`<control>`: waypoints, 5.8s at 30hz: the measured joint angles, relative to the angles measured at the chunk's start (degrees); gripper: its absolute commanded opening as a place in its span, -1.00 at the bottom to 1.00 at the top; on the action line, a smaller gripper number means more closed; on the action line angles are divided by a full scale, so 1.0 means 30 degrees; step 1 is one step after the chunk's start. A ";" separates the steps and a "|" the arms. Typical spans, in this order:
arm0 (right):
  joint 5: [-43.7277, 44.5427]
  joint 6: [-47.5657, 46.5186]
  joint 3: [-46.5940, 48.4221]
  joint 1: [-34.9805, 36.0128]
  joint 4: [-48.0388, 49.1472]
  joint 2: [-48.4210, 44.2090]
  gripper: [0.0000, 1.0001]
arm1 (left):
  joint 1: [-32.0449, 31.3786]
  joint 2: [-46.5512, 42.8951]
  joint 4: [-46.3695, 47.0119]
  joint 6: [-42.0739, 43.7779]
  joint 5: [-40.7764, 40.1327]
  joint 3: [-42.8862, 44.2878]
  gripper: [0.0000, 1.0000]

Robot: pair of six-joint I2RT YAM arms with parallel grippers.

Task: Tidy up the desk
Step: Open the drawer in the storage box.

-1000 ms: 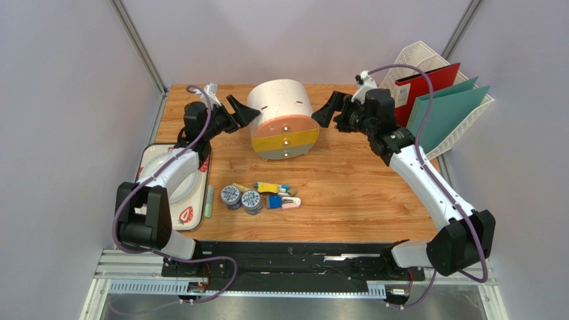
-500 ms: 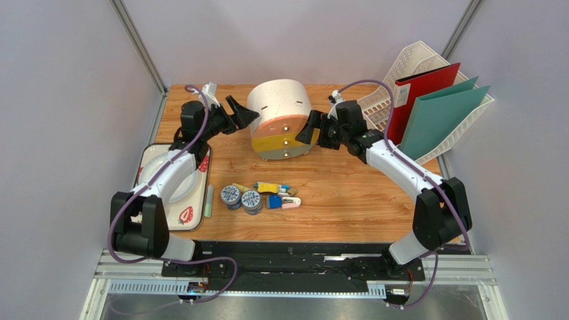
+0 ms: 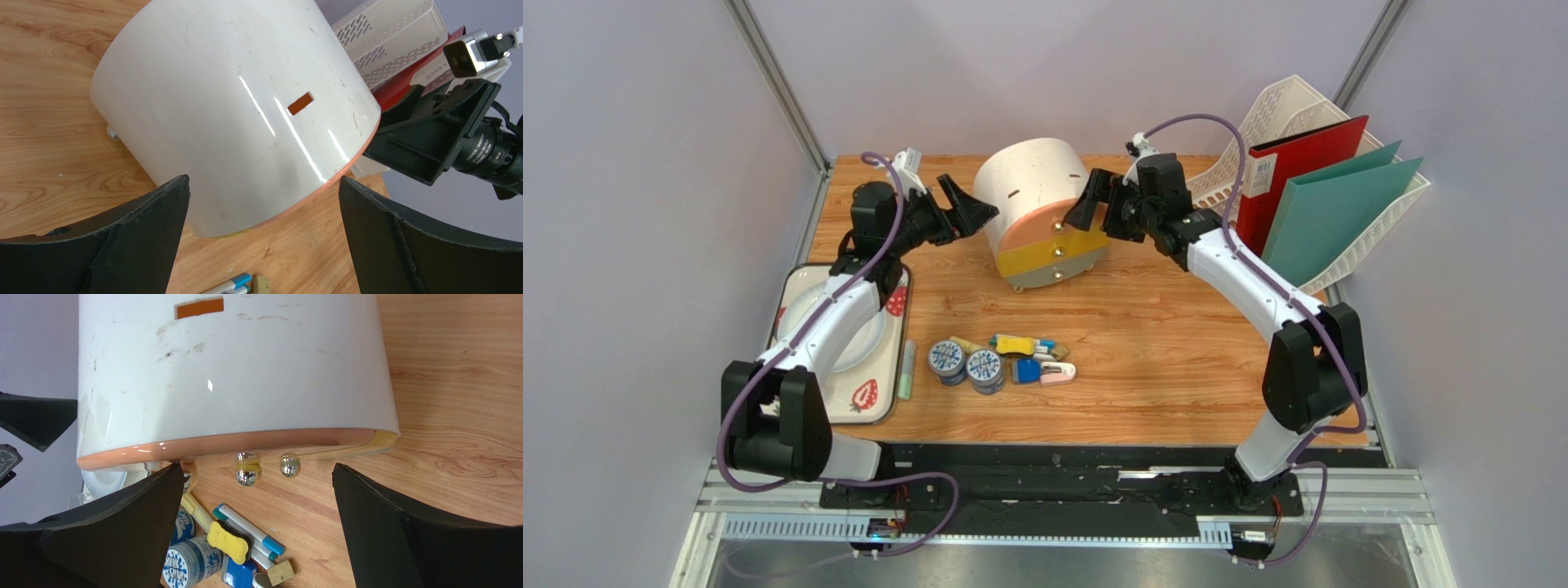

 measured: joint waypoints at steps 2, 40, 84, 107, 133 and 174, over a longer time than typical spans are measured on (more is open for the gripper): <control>-0.0087 -0.0080 0.0262 -0.0182 0.0007 0.0182 0.90 | 0.0000 -0.0007 -0.0124 0.0066 0.0022 0.0000 0.98; -0.3526 0.1617 0.0044 0.0291 0.1814 0.0488 0.06 | -0.0270 -0.1676 -0.4029 0.2229 0.0474 0.1501 0.98; -0.1756 0.1333 0.0925 0.1020 0.0692 0.0707 -0.03 | -0.0270 -0.1894 -0.4677 0.2630 0.0576 0.1581 0.98; -0.1945 0.1195 0.1326 0.1056 0.0066 0.0962 -0.58 | -0.0270 -0.1894 -0.4568 0.2616 0.0794 0.1559 0.98; -0.0750 0.2441 -0.3381 0.1778 0.1086 -0.3111 -0.64 | -0.0270 -0.1894 -0.4269 0.2404 0.0831 0.1188 0.98; 0.1435 0.1377 -0.6302 0.2098 -0.1996 -0.9129 0.60 | -0.0270 -0.7395 -1.0287 0.5158 -0.4138 -0.1967 0.98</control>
